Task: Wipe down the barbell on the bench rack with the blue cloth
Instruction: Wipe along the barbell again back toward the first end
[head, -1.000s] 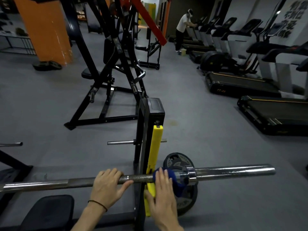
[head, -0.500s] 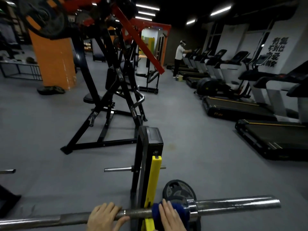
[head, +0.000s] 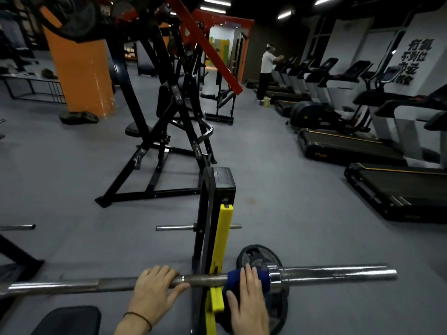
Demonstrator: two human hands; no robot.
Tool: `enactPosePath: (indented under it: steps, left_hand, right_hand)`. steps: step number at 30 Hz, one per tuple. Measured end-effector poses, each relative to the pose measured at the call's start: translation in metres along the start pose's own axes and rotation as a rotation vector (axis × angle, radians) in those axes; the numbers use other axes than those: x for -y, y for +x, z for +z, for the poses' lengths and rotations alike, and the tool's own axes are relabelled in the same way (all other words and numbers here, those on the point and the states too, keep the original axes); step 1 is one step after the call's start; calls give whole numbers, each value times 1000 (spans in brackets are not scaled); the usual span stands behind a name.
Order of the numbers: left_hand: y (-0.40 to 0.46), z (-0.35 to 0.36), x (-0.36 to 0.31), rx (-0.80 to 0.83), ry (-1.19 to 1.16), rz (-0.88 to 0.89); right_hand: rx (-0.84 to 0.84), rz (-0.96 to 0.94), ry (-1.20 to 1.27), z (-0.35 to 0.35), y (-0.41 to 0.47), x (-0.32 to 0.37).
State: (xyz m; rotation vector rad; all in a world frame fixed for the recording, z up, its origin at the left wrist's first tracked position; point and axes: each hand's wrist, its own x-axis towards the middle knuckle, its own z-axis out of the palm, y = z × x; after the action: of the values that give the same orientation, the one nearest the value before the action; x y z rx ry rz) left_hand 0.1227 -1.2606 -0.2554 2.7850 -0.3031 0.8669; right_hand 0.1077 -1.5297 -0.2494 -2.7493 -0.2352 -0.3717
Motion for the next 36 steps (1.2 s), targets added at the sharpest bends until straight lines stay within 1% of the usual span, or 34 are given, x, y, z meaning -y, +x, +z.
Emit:
enactPosePath:
  steps: [1,2,5,6,8,9,10,11,13,14,15,16,18,19,20,22,23,25,27,29,30,31,33,34,36]
  left_hand:
    - [0,-2,-1,18,3,-11]
    - [0,-4,-2,36,5,-22]
    - [-3,-7,-4,83,9,-41]
    - [-4,-7,-4,93,8,-53]
    - [-6,-8,-7,110,2,-81]
    - [-7,-8,-8,106,1,-89]
    - [-8,-8,-10,104,4,-95]
    - [-8,-9,-11,108,9,-98]
    - [-7,-10,-12,111,18,-98]
    - [-6,-10,-12,120,21,-96]
    - [-6,-10,-11,132,28,-98]
    - [-5,-9,-12,143,38,-105]
    - [-5,-10,-14,150,49,-118]
    - [-5,-10,-14,147,53,-119]
    - [-6,-11,-15,148,56,-119]
    - [-5,-12,-17,151,61,-121]
    - [-6,-12,-16,158,64,-115]
    - [-5,-13,-15,180,71,-91]
    - [-6,-14,-13,211,85,-49]
    - [-6,-15,-11,245,120,-17]
    - [-6,-15,-12,265,136,-22]
    - [-5,-16,-13,283,152,-39]
    - [0,-19,-17,334,168,-81]
    - [4,-22,-18,370,162,-98]
    - [11,-26,-18,448,155,-114]
  right_hand:
    - [21,55,50,1,-3,15]
    - [55,58,61,2,-7,23]
    - [172,-64,14,-13,-11,9]
    - [155,-63,9,-18,-10,-3]
    - [83,47,63,-21,-12,-9]
    - [78,93,108,-21,-14,-1]
    - [93,89,139,-20,-16,10]
    - [133,59,141,-19,-18,20]
    - [205,-61,85,-17,-19,19]
    - [187,-108,40,-17,-18,8]
    - [140,-107,26,-20,-16,-4]
    - [115,-60,42,-24,-15,-12]
    - [103,93,144,-28,-15,-8]
    - [98,136,192,-26,-15,3]
    - [113,140,204,-26,-17,18]
    - [188,27,145,-21,-19,36]
    - [222,-41,121,-19,-20,34]
    - [188,-133,43,-18,-17,13]
    - [89,-87,22,-19,-15,-7]
    - [68,60,121,-22,-14,-1]
    - [80,105,164,-21,-15,12]
    - [106,103,185,-18,-17,24]
    - [183,-29,144,-16,-23,37]
    - [215,-100,110,-18,-23,32]
    - [200,-152,56,-23,-19,6]
